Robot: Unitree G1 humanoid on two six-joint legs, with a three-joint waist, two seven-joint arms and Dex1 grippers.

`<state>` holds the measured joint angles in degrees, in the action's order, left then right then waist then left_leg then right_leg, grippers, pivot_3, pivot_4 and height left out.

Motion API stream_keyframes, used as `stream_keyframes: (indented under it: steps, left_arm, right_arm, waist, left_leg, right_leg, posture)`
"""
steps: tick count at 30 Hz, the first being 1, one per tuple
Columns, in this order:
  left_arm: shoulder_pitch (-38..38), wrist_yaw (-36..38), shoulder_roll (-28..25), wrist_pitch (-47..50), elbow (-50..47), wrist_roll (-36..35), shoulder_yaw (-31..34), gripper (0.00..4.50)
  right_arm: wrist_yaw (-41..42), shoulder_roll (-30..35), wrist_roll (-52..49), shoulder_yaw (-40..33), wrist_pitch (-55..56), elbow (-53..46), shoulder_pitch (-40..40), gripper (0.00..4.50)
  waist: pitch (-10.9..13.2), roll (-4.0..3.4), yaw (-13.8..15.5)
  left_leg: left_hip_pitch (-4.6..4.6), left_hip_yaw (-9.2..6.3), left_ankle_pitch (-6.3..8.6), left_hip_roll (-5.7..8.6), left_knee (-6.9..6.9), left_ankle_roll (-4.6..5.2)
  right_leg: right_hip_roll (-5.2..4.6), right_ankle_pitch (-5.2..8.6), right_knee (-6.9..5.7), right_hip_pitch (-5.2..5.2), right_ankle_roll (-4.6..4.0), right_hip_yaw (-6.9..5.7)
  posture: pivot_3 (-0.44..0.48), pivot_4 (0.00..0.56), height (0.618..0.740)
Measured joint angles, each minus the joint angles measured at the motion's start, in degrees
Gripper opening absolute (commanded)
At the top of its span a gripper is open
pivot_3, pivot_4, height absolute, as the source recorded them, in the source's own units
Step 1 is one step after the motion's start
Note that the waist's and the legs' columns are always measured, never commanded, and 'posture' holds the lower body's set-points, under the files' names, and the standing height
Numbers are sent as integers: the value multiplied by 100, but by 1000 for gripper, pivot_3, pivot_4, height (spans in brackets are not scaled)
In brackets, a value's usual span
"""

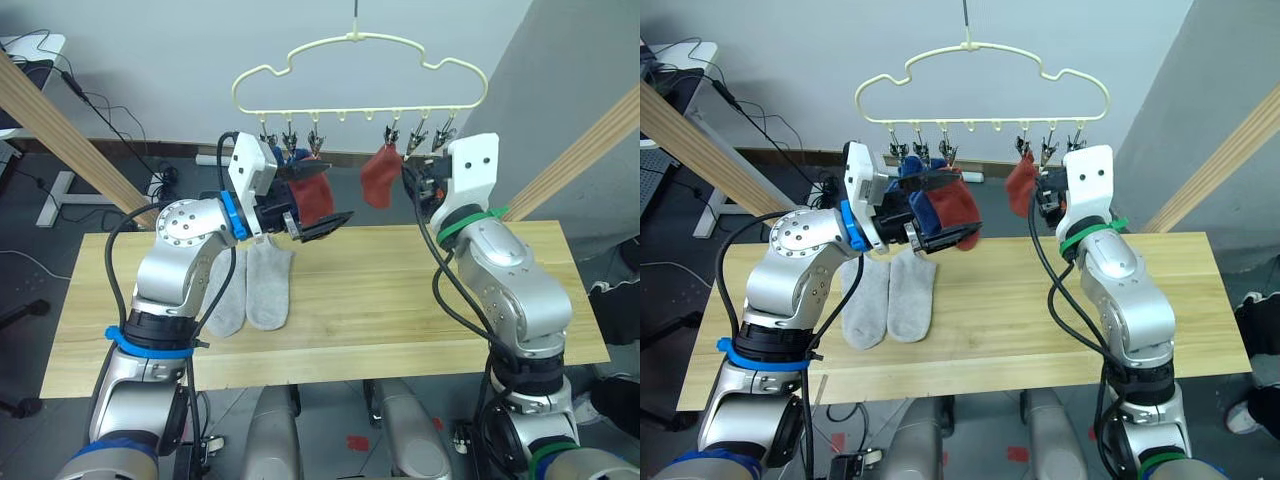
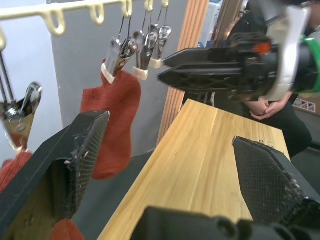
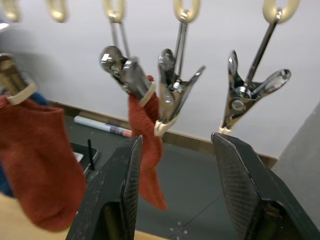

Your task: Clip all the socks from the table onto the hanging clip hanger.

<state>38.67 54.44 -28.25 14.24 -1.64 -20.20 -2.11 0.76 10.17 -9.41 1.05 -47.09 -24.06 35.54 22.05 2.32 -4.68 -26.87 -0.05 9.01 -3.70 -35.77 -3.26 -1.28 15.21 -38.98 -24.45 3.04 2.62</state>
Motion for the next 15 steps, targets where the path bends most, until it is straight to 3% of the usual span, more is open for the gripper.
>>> stream_keyframes:
  steps: [13,15]
  left_arm:
    - [49,12,50,-106,47,109,-12,4500]
    - [49,12,56,-113,60,116,-18,4500]
  right_arm:
    - [-12,-65,265,-7,500,479,290,2302]
    - [-11,-81,284,-15,530,481,296,1920]
  waist:
    - [0,0,1]
    - [0,0,0]
  left_leg:
    - [0,0,0,0,0,0]
    - [0,0,0,0,0,0]
  right_leg:
    - [0,0,-1,0,-1,0]
    - [0,-1,-1,0,-1,0]
  posture:
    - [-143,335,740]
    - [-145,328,740]
